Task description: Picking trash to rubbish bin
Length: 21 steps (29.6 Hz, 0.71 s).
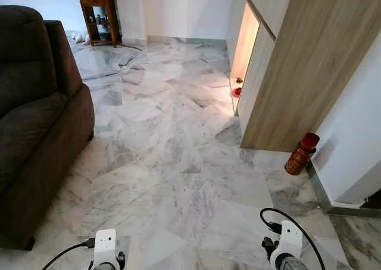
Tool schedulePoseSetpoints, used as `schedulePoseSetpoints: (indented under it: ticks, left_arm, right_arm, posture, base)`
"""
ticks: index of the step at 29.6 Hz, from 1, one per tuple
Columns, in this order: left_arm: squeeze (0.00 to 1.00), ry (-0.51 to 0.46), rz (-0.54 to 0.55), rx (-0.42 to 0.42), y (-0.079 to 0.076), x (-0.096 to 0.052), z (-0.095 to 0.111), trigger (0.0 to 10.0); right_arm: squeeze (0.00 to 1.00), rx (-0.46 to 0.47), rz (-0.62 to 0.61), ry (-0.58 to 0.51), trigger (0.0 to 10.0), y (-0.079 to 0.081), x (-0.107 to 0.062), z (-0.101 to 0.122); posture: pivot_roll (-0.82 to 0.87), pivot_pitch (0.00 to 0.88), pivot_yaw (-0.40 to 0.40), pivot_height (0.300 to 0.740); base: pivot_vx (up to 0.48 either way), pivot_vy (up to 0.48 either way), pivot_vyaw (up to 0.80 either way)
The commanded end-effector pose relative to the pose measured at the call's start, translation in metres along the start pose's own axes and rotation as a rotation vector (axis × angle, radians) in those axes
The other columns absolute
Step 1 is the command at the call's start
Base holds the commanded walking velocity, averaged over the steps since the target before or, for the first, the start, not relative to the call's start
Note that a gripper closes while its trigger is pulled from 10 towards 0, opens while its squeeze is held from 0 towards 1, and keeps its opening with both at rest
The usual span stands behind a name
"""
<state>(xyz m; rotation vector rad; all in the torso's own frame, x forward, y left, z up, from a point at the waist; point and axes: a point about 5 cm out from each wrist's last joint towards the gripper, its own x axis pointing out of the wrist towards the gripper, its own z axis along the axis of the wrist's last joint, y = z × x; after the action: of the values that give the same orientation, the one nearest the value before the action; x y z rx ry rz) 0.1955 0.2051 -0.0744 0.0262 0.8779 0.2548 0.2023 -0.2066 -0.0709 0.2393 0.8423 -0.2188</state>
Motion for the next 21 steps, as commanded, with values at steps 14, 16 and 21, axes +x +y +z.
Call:
schedulePoseSetpoints:
  ticks: [14, 16, 21]
  left_arm:
    - [0.0, -0.019, -0.001, -0.03, -0.0036, 0.0005, 0.0048, 10.0]
    - [0.0, -0.017, -0.005, -0.023, -0.004, 0.0003, 0.0037, 10.0]
    - [0.0, -0.019, -0.013, -0.007, -0.0046, 0.0001, 0.0033, 10.0]
  right_arm:
    - [0.0, -0.018, 0.001, -0.006, 10.0, -0.0007, 0.0004, 0.0029]
    - [0.0, -0.009, -0.001, -0.005, 10.0, -0.0008, 0.0001, 0.0016]
    - [0.0, 0.001, -0.002, 0.004, 10.0, -0.0013, -0.0009, -0.0032]
  posture:
    - [-0.13, 0.0, -0.081, 0.74]
    - [-0.13, 0.0, -0.078, 0.74]
    - [-0.13, 0.0, -0.071, 0.74]
  base:
    - [0.0, 0.0, 0.53]
    - [0.0, 0.0, 0.8]
    - [0.0, 0.0, 0.8]
